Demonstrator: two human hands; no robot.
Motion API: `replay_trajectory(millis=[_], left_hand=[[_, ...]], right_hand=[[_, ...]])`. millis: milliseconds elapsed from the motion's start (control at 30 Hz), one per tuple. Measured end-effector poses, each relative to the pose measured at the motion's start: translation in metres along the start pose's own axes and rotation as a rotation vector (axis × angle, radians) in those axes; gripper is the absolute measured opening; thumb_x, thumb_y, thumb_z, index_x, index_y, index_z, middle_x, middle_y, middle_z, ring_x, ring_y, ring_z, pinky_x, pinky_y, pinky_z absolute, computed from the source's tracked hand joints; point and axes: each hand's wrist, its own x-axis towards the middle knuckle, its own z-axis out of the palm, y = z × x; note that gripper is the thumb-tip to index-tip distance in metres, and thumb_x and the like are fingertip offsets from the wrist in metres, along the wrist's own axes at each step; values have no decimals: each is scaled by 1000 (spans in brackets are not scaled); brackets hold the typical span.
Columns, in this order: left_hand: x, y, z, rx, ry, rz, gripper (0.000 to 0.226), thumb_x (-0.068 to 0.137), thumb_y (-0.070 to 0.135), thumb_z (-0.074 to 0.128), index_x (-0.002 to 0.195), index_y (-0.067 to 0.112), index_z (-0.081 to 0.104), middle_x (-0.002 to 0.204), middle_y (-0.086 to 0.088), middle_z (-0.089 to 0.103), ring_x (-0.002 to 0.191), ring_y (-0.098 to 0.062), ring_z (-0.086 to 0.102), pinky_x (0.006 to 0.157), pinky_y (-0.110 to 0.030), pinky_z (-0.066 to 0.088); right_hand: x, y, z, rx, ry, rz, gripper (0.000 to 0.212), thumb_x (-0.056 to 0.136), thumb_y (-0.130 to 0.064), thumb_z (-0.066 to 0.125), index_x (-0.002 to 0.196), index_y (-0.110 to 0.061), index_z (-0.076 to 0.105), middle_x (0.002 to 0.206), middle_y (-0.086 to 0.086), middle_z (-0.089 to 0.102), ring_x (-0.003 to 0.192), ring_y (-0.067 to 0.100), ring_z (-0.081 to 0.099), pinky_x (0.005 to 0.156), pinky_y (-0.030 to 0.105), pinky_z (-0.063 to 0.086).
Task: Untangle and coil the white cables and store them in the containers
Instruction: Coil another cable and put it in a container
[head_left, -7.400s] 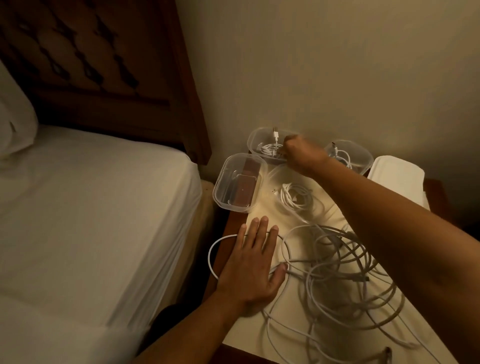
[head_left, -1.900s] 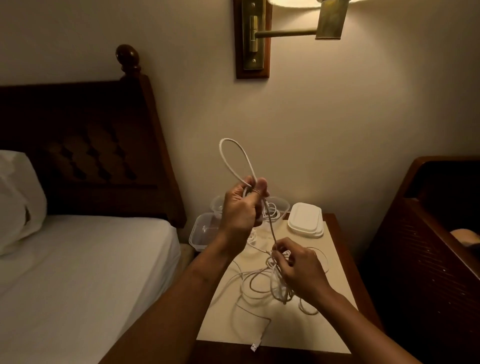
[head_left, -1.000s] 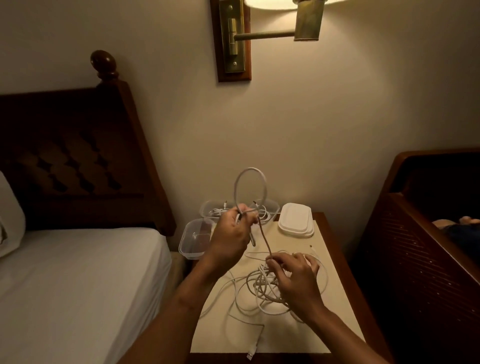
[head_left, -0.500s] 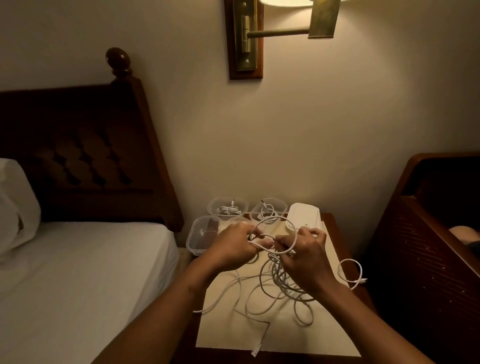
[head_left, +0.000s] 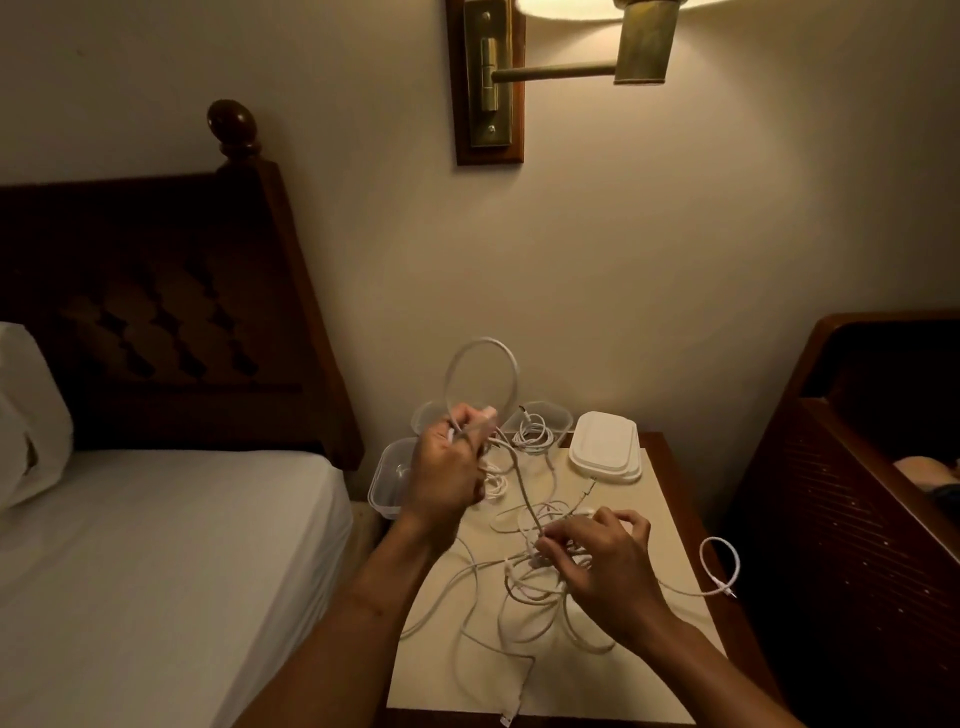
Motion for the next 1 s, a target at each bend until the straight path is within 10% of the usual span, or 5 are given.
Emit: replay_trajectory(millis=[133,300,600,700,1000], left_hand=[[2,2,-5,52,16,88,29,102,24,62,78,16,47,57,2,31,42,-8,25,38,-21,25],[6,-10,-7,495,14,21,56,67,69,80,80,21,55,75,-2,73,71,-18,69,69,-41,56],[-1,-35,3,350,-192,-138,23,86,23,82,99,5,75,96,-7,78,83,-12,73,73,-24,60],[-2,-41,6,388,-184,-18,10,94,18,73,92,8,76,90,-12,75,88,-23,73,85,-44,62],[2,11,5,-67,68,142,19,101,16,63,83,15,68,63,9,59,44,-5,32,41,-21,27]], right_hand=[[2,2,0,13,-11,46,2,90,-41,69,89,-40,70,84,-31,65,91,-1,56,99,41,30],[17,-9,-2,55,42,62,8,94,-32,64,91,-38,68,85,-26,64,92,0,53,93,37,26],[25,-23,-8,-12,111,-52,17,92,-27,67,104,-38,69,89,-21,67,92,3,50,85,32,19],[22,-24,-5,-18,145,-38,15,91,-29,66,102,-39,70,90,-22,68,94,2,50,86,30,17],[-9,11,12,-142,-88,107,7,91,-50,64,89,-45,68,93,-33,62,95,2,46,105,44,21]])
